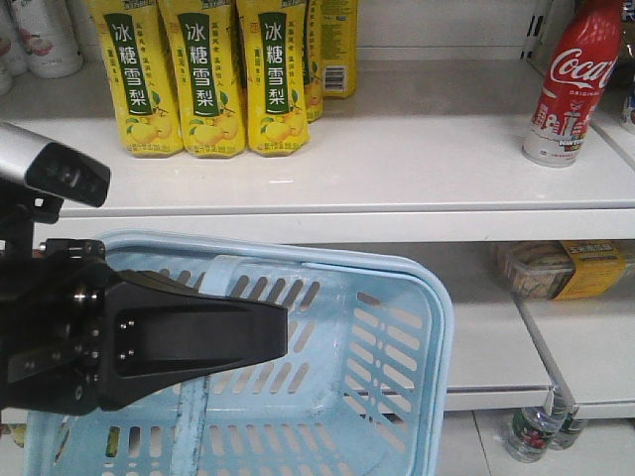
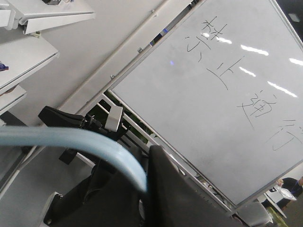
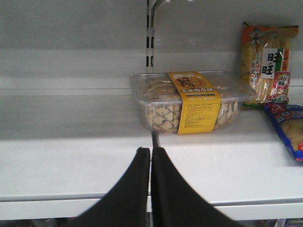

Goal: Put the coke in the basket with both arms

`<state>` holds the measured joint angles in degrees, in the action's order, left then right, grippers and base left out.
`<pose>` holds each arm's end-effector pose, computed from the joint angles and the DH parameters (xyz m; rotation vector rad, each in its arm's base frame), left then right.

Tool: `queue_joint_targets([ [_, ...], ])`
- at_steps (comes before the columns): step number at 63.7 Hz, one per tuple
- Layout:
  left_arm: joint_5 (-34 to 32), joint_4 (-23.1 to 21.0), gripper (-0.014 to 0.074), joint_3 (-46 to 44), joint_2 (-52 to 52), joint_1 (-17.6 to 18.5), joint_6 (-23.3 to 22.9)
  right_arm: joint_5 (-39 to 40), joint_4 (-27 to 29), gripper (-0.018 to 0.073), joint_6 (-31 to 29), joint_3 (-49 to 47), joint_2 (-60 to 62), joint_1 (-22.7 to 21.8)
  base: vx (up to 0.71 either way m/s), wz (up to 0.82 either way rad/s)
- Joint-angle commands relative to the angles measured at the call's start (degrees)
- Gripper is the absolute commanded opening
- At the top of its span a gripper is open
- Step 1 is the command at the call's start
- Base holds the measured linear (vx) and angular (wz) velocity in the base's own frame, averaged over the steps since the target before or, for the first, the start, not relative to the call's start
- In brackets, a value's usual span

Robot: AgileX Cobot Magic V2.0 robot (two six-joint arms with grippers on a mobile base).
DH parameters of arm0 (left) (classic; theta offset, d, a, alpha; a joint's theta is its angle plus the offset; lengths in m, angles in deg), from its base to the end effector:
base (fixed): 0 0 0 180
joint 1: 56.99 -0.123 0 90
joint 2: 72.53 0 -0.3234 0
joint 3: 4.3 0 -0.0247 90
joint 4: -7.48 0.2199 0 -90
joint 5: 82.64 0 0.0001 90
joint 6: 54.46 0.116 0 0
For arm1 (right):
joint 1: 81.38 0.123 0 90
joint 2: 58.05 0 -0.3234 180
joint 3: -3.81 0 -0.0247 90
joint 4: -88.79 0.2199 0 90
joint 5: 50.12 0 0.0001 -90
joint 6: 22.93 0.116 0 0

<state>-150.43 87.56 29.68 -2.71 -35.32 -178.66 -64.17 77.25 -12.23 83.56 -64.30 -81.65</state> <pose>0.1050 -0.1555 0.4056 0.5878 1.7578 -1.8491 0.0103 -0.0057 0.1784 0.0321 1.7412 -0.0522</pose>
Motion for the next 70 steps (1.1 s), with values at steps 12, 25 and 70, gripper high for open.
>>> queue_joint_targets([
  [12, -1.5, -5.2, -0.0006, -1.4, -1.3, 0.1, 0.3, 4.0, -0.5, -0.0005, -0.3, 0.4, 0.7, -0.2, 0.0, 0.0],
  [25, -1.5, -5.2, -0.0006, -1.4, -1.3, 0.1, 0.3, 4.0, -0.5, -0.0005, -0.3, 0.4, 0.7, -0.2, 0.0, 0.0],
  [70, -1.5, -5.2, -0.0006, -1.4, -1.3, 0.1, 0.3, 10.4, 1.0, -0.0005, 2.0, 0.4, 0.7, -0.2, 0.0, 0.0],
])
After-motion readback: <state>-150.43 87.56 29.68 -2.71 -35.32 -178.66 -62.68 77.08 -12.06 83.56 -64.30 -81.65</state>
